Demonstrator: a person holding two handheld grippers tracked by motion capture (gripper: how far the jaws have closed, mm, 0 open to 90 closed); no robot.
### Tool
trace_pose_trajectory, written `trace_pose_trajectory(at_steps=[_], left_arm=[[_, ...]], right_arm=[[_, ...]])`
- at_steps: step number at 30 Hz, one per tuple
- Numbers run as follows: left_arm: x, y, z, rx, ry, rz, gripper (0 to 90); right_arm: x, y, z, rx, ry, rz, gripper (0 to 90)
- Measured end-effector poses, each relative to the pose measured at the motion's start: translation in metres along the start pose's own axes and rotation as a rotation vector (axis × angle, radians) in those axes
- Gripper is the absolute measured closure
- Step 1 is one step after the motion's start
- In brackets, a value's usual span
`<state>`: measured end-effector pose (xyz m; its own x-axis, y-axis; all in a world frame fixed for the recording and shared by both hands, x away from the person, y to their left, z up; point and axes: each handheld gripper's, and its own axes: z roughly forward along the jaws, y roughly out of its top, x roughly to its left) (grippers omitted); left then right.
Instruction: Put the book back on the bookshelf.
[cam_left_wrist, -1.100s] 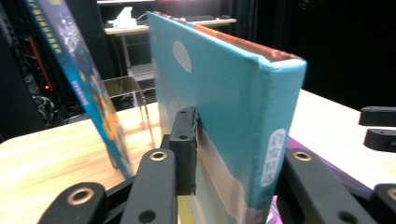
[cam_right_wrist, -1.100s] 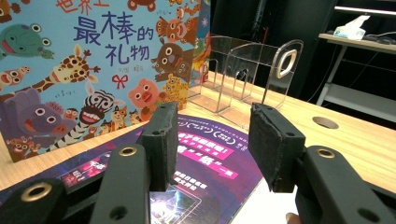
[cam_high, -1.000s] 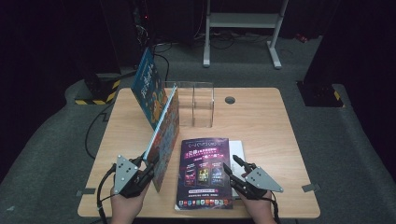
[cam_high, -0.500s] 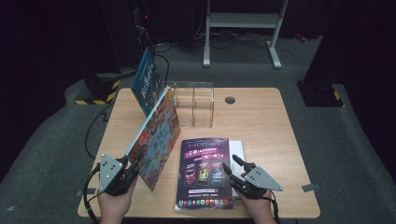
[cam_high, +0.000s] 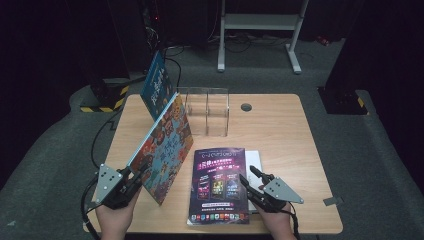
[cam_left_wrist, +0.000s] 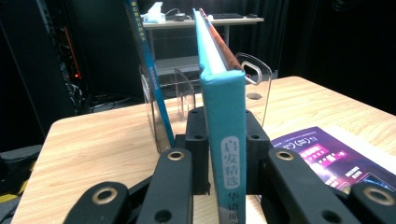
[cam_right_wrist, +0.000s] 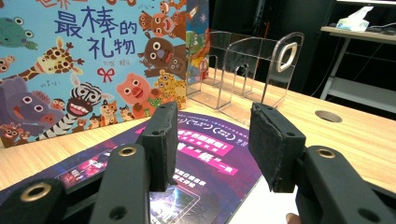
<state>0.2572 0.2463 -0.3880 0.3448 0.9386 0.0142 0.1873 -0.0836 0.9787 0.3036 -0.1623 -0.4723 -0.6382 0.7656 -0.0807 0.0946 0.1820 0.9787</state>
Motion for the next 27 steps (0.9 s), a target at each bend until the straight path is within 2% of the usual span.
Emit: trace_pose_trajectory(at_steps=[8, 14, 19, 27], left_arm=[[-0.001, -0.002, 0.0, -0.022, -0.052, -0.004, 76.7], [-0.003, -0.003, 0.0, -0.026, -0.037, -0.033, 77.1], [-0.005, -0.001, 0.002, -0.018, -0.033, -0.028, 77.3], [-0.002, 0.002, 0.008, -0.033, -0.033, -0.029, 76.5]], right_arm=[[-0.002, -0.002, 0.0, 0.004, -0.003, 0.018, 52.5], [-0.003, -0.002, -0.002, 0.005, -0.011, 0.026, 52.5], [-0.005, -0.003, -0.006, 0.007, -0.022, 0.029, 52.3], [-0.009, -0.007, -0.014, 0.018, -0.051, 0.035, 51.8]])
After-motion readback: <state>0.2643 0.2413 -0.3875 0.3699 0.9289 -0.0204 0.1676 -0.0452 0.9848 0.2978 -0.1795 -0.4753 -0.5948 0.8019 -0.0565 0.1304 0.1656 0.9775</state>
